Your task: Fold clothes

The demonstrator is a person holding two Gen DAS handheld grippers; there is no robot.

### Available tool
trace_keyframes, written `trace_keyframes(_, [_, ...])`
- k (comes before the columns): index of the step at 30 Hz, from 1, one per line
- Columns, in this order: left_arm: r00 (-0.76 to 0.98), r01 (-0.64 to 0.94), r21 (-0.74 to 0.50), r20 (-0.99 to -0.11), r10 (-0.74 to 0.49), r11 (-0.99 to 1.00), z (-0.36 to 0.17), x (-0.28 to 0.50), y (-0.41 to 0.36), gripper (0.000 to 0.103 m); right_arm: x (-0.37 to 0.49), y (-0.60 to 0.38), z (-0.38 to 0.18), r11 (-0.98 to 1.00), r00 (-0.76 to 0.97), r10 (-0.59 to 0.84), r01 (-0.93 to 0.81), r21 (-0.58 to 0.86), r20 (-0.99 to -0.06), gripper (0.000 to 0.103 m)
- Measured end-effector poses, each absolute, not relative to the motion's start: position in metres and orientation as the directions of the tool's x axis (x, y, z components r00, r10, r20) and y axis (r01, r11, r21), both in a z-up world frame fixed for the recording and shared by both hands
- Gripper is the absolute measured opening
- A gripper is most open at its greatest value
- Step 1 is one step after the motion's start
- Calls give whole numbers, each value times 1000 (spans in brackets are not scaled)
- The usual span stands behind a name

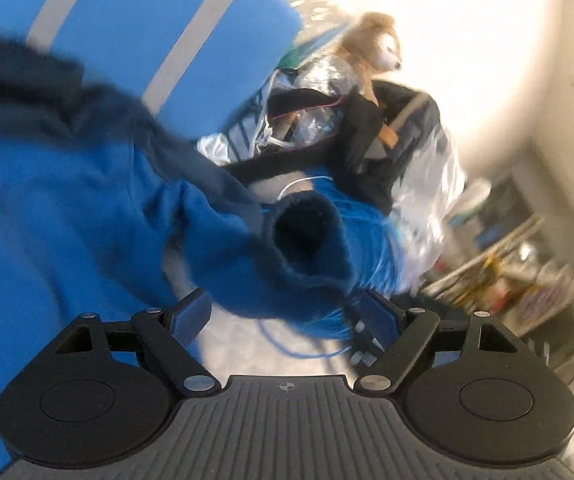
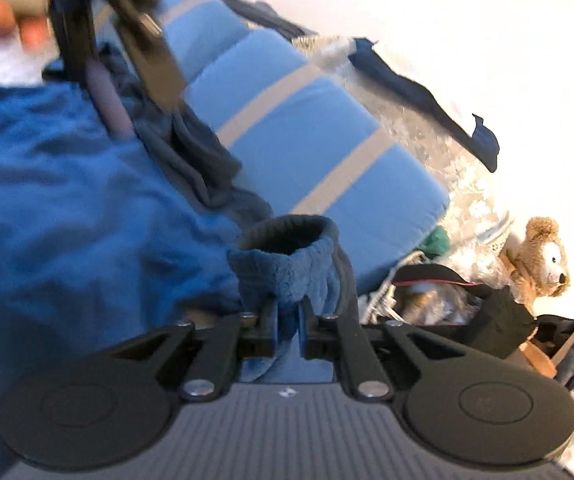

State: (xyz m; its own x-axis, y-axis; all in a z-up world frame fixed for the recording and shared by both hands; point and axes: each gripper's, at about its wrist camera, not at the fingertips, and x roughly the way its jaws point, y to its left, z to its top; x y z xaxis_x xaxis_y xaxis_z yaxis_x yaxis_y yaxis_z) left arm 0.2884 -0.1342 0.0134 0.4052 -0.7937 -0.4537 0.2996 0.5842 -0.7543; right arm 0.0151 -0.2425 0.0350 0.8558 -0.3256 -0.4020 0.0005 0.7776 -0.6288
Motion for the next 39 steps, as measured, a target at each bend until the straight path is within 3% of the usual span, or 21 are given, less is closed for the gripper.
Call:
trace_keyframes(4, [390,180,-850,-400,-829,495,-9,300,-137,80,17,-227,37,804,863,-302,3,-594,-405,10])
trace_keyframes(10, [429,83,-893,-368,-825,442,-25,309,-132,78,12,-200,29,792,877,-249,-59,-607,-410,10])
trace_keyframes(12, [437,68,-894,-373,-819,443,-29,310,-129,70,9,-191,26,786,880,-223,-93,-612,-420,9])
trace_keyframes(13, [438,67,-893,-374,-817,445,-29,310,-127,60,8,-187,25,784,880,-209,-110,-610,-426,9])
trace_keyframes(15, [441,66,-890,-380,-813,452,-30,310,-123,55,5,-180,22,780,880,-181,-143,-609,-439,10])
trace_keyframes(22, [424,54,-843,-465,-777,535,-35,308,-113,56,0,-159,8,732,875,-121,-240,-638,-469,10])
trace_keyframes(26, [423,35,-839,-480,-769,543,-39,304,-102,65,0,-152,1,711,871,-116,-263,-652,-478,9])
trace_keyframes(33, [459,31,-825,-490,-741,565,-36,280,-72,66,8,-164,6,774,866,-162,-186,-605,-473,9])
trace_keyframes(39, [390,-12,-837,-508,-768,548,-60,284,-77,63,7,-164,7,791,871,-164,-164,-589,-463,9])
